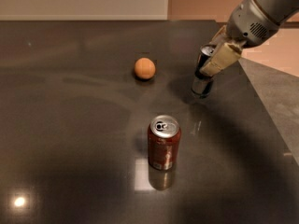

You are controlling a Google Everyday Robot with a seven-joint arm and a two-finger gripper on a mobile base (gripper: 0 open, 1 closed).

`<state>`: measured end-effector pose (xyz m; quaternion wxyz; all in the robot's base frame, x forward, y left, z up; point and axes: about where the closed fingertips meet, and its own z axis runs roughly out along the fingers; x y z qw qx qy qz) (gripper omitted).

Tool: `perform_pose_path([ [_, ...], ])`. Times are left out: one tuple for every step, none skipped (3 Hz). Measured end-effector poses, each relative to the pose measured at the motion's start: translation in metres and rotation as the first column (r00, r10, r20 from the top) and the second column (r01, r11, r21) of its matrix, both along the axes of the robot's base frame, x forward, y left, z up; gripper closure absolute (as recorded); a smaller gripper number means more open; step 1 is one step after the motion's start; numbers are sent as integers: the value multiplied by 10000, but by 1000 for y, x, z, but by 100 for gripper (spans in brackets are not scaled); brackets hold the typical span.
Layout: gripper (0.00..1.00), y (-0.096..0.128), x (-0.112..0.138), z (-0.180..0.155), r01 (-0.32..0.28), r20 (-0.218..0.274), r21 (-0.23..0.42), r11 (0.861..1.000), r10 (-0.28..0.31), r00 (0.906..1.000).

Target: Pick redbull can

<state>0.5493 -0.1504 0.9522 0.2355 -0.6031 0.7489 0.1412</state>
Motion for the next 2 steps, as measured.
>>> perform_pose_path([
  [100, 18, -10, 37, -689, 25, -188, 9974, 689, 9976],
  [100, 18, -10, 37, -688, 26, -188, 9975, 689, 9976],
])
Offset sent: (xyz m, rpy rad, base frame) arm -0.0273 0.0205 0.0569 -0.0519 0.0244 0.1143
